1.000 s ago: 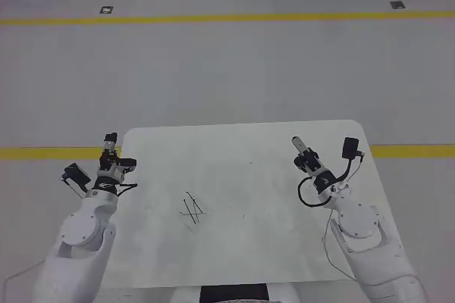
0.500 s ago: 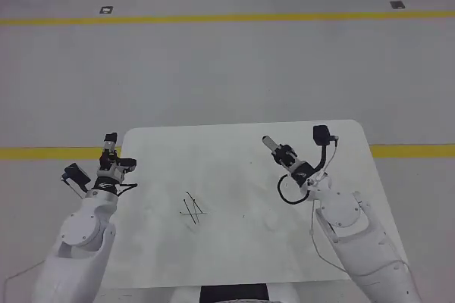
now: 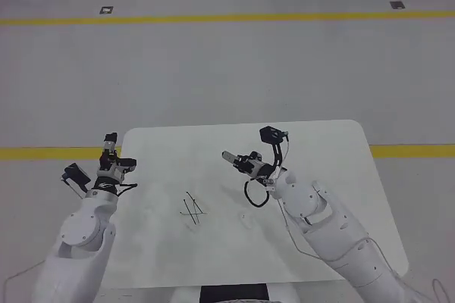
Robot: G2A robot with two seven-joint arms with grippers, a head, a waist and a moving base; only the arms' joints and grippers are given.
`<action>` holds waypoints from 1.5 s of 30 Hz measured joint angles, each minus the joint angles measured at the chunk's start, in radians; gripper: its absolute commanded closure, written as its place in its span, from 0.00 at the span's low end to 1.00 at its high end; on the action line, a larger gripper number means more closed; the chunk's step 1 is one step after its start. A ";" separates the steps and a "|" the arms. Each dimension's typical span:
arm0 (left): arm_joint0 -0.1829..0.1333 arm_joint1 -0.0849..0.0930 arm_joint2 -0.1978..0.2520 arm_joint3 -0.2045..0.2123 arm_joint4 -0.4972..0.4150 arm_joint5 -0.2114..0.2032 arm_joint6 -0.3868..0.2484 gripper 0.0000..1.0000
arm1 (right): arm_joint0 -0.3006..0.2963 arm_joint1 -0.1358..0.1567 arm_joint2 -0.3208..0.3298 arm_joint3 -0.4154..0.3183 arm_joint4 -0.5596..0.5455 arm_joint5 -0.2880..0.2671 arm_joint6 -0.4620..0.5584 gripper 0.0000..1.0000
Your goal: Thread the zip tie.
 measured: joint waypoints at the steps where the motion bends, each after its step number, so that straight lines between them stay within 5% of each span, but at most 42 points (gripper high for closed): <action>1: 0.000 0.000 0.000 0.000 0.000 0.000 0.000 0.00 | 0.000 0.000 0.000 0.000 0.000 0.000 0.000 0.00; 14: 0.000 0.000 0.000 0.000 0.000 0.000 0.000 0.00 | 0.011 -0.002 -0.011 -0.007 -0.011 -0.009 0.011 0.00; 22: 0.000 0.000 0.000 0.000 0.000 0.000 0.000 0.00 | 0.271 -0.075 -0.264 0.116 -0.145 0.007 0.205 0.00; 27: 0.000 0.000 0.000 0.000 0.000 0.000 0.000 0.00 | 0.359 -0.122 -0.375 0.206 -0.139 -0.002 0.295 0.00; 45: 0.000 0.000 0.000 0.000 0.000 0.000 0.000 0.00 | 0.374 -0.125 -0.393 0.201 -0.161 -0.026 0.330 0.00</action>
